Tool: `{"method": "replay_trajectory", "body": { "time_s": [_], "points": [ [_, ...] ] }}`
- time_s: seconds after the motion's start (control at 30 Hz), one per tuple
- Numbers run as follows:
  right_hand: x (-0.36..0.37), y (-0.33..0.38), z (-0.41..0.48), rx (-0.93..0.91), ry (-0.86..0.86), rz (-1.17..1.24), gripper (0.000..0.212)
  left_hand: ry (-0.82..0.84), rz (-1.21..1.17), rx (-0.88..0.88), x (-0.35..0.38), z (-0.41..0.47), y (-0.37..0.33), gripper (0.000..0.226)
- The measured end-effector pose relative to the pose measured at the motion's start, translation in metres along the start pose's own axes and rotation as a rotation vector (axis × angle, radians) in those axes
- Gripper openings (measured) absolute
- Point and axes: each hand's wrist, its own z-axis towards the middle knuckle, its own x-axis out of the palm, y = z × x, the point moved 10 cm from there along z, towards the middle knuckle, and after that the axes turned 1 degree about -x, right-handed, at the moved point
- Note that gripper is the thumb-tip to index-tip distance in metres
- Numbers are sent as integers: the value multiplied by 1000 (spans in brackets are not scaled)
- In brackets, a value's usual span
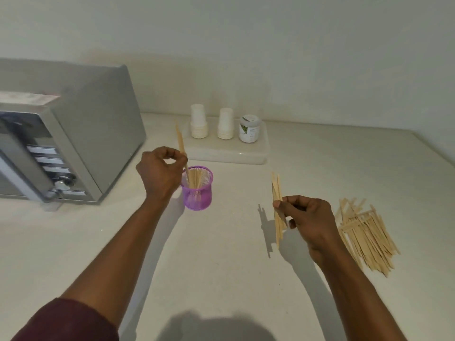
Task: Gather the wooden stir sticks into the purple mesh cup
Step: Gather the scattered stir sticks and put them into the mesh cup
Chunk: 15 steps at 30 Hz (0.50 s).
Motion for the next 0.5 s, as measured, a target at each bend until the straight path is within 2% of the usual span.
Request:
{"method": "replay_trajectory", "body": {
  "time_s": [0.2,0.37,0.5],
  "points": [
    [28,28,11,-74,-37,65,6,-33,102,-58,10,-26,33,18],
    [56,57,30,-150,-52,140,6,-105,149,-20,6,-38,38,10],
    [92,69,46,-191,-27,146,8,-136,124,8,-2,-41,34,24]
  ]
}}
